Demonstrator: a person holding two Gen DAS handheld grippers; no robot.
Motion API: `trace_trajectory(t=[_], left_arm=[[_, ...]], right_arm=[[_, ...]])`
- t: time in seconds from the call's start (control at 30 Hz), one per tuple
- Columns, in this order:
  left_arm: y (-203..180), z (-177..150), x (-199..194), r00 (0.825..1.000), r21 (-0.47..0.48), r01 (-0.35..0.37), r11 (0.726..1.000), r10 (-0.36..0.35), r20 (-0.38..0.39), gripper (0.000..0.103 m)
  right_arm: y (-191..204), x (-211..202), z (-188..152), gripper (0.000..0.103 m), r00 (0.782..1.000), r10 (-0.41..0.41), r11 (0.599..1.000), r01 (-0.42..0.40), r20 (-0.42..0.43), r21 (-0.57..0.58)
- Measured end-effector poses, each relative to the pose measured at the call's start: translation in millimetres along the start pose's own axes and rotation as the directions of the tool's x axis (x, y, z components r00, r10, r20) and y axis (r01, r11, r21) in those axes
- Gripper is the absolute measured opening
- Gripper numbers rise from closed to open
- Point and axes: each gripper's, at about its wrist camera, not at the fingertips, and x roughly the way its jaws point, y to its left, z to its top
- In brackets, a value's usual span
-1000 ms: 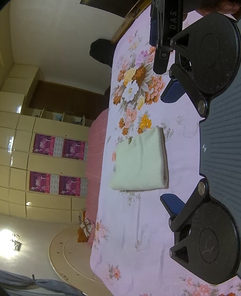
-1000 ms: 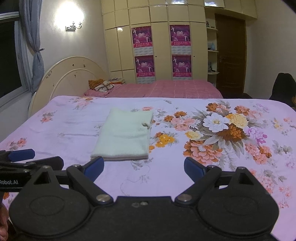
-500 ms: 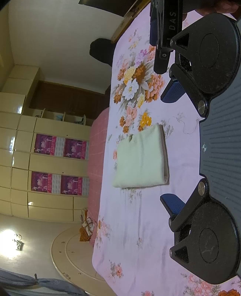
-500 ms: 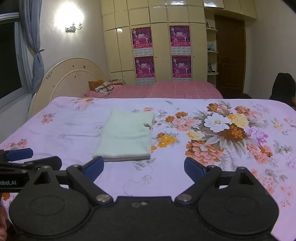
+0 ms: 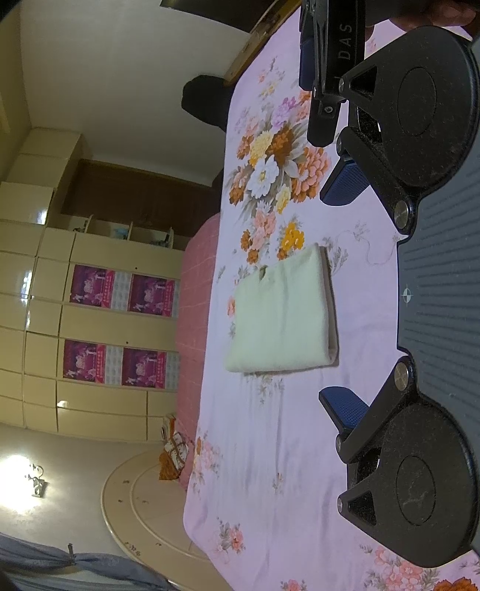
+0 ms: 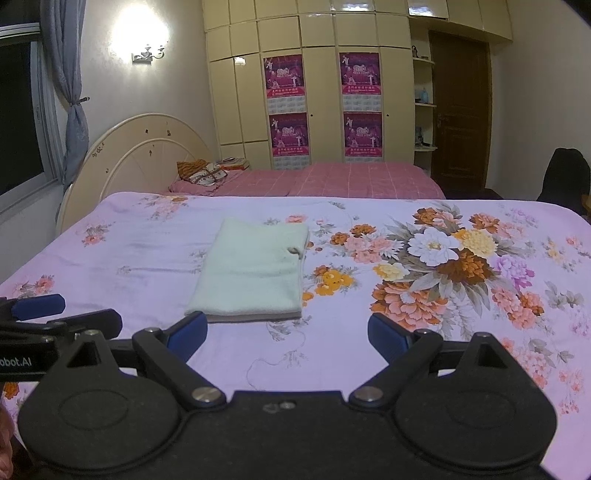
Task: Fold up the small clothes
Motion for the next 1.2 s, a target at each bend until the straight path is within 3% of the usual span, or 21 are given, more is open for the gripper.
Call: trace_trajectory(t=[1.2], left_arm=[[3.0,6.2,0.2,0.999,0.045,0.025,0.999,-0.027,0.035,0.103]], right_arm=[[2.0,4.3,3.1,0.094,1.000,0.000,1.000,0.000,-0.003,-0.014]])
